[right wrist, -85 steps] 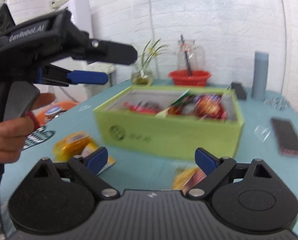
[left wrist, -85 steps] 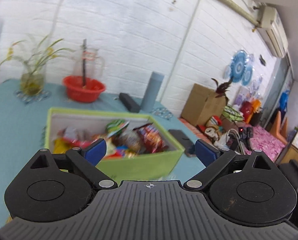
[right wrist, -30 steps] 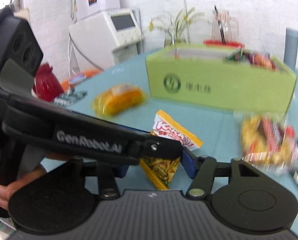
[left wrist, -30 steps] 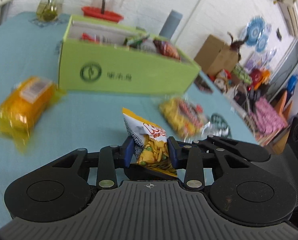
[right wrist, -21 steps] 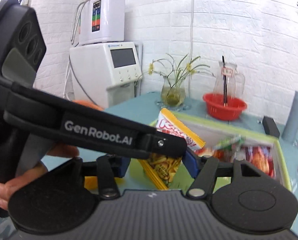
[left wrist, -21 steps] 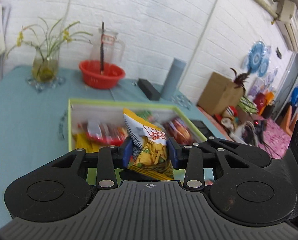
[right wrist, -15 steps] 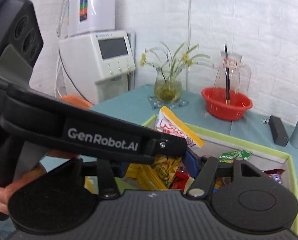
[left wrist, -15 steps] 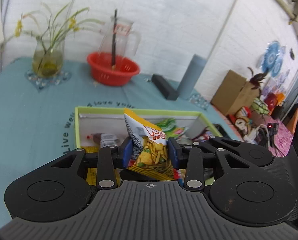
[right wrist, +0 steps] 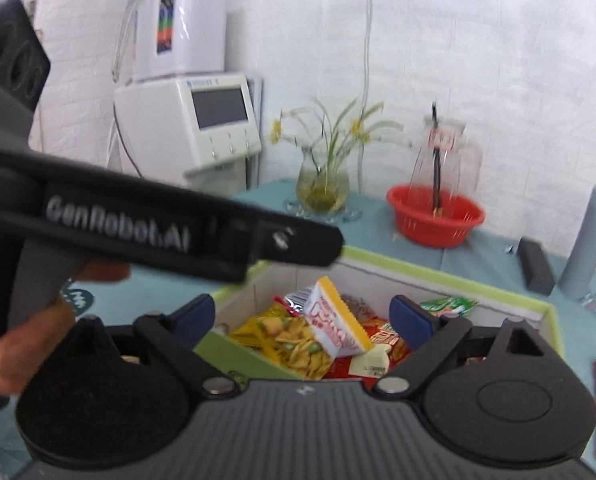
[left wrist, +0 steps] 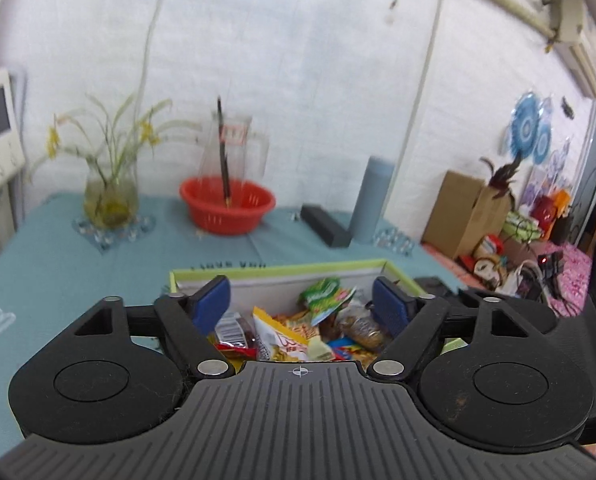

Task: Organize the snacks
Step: 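Move the left gripper back and grasp the orange wrapped cake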

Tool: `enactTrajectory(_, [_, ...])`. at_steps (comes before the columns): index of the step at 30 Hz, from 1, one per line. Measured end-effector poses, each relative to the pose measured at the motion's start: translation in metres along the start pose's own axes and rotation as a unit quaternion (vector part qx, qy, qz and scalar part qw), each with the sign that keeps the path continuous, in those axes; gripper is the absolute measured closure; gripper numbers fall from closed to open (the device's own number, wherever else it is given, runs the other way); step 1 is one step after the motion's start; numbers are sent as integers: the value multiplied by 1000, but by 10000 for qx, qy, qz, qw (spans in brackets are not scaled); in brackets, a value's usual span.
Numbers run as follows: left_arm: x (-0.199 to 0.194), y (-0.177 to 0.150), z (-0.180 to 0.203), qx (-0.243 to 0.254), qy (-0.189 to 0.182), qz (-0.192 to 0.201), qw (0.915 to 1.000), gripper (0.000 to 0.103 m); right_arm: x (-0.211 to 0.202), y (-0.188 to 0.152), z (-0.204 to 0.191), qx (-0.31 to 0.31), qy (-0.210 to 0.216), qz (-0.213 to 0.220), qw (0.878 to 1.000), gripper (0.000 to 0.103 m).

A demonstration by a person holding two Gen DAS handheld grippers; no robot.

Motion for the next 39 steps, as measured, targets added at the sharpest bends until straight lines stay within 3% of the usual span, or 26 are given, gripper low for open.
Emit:
enactTrajectory(2, [-25, -3, 1, -5, 56, 187, 9998, 25, -25, -10, -12, 84, 66, 101, 9999, 10])
enactTrajectory(5, [-53, -22, -5, -77, 193, 158, 9997, 25, -43, -39, -36, 321, 326, -119, 9989, 10])
enactTrajectory(10, [-66, -55, -40, -100, 788, -384, 9961, 26, -27, -73, -77, 379, 713, -702, 9943, 10])
enactTrajectory(13, [-60, -66, -75, -496, 939, -791, 9912, 28, -9, -74, -96, 369, 943, -822, 9915, 10])
enactTrajectory(16, [-46, -84, -106, -1075, 959, -1325, 9807, 41, 17, -73, -108, 476, 1137, -967, 9877, 10])
enactTrajectory(20, [-36, -104, -118, -1298, 746, -1625, 9753, 53, 49, -80, -117, 616, 1268, -1179, 9830, 10])
enactTrajectory(22, [-35, -110, -115, -1232, 530, -1701, 9763, 61, 60, -82, -120, 607, 1364, -1222, 9812, 10])
enactTrajectory(24, [-36, -115, -110, -1298, 237, -1793, 9749, 75, 65, -83, -121, 627, 1384, -1271, 9802, 10])
enactTrajectory(28, [-44, -127, -87, -1151, 223, -1808, 9765, 75, 48, -83, -118, 701, 1400, -1224, 9801, 10])
enactTrajectory(34, [-58, -147, -29, -1367, 65, -1820, 9737, 75, -13, -103, -102, 484, 989, -1230, 9863, 10])
enactTrajectory(39, [-61, -169, 25, -1446, -152, -1973, 9695, 69, -63, -122, -82, 402, 626, -1317, 9885, 10])
Point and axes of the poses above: each gripper's, at about its wrist camera, not at the fingertips, and x roughly the way its jaws point, z to its right, y to its top, the point moved 4 cm from there along x, roughly the way its jaws point, and after that the axes turned 6 degrees about z, right-handed, at the moved point
